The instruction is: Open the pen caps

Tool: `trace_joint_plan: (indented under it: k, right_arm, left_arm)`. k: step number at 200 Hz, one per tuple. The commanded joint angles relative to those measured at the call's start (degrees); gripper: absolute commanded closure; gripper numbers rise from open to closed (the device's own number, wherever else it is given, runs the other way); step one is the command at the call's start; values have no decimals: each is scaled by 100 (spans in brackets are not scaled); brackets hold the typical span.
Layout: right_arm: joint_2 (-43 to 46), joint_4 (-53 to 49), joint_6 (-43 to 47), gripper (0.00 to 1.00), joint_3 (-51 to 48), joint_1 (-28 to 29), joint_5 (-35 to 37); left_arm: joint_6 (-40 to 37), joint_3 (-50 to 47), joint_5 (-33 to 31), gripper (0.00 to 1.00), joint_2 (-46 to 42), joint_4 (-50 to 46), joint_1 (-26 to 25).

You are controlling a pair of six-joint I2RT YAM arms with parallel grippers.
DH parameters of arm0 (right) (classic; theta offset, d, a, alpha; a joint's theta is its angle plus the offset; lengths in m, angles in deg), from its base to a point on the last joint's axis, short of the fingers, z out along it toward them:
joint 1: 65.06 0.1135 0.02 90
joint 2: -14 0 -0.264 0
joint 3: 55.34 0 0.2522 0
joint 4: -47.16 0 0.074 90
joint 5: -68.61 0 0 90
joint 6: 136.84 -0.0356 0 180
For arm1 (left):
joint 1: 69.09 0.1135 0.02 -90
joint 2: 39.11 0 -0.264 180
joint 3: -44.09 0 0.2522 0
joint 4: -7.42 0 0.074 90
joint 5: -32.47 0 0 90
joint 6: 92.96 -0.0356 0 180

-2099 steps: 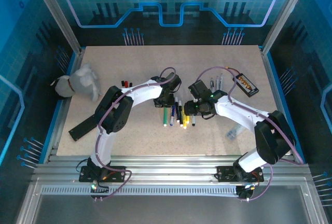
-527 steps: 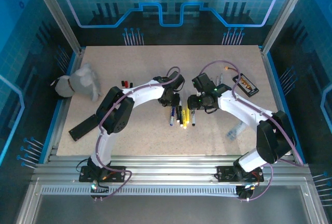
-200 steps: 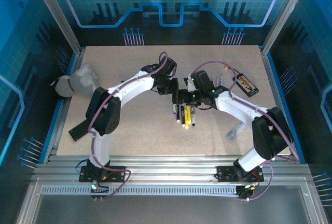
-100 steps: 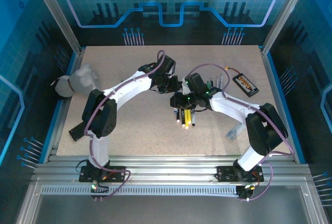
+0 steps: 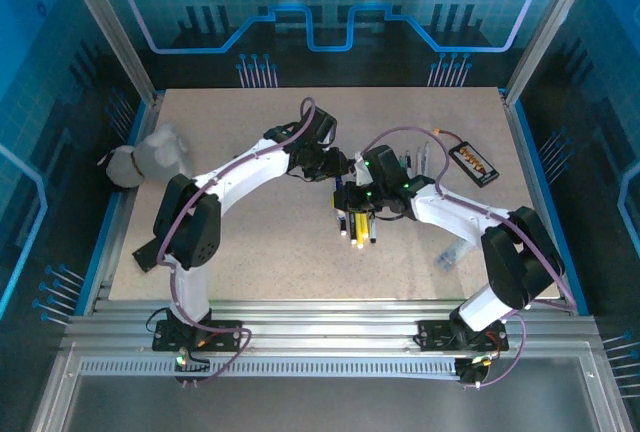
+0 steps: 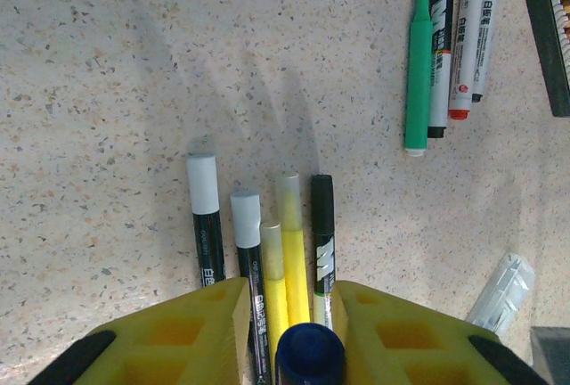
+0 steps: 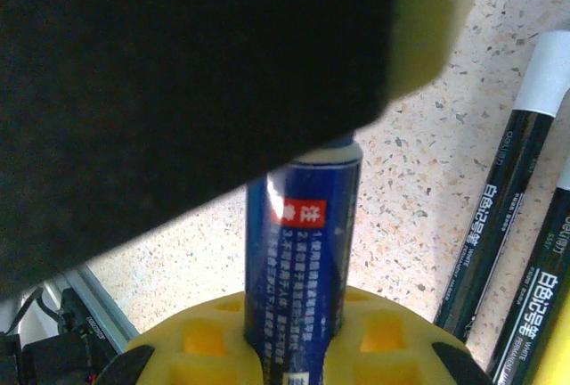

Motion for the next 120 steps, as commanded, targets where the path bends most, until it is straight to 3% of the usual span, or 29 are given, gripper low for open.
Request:
trace_joint_plan:
  k: [1,34,57,92,120]
  right_arm:
    - [117,280,159,100,16,-1,-180]
    - [31,237,119,100,118,1,-189]
    - [-22,232,82,100,147,-1,-189]
    - [151,331,-214,100,-368,135,-515]
    - [1301,9,-586,100,-1677,1102,-431]
  left_arm:
    - [52,-146,58,70,-160,52,1]
    - [34,-157,18,78,-145,52,-1]
    - [47,-137,-40,100,-118,48,12]
    - [82,137,-403,100,85,140,445]
    - [-31,1541,-372,100,1029,-293,1188]
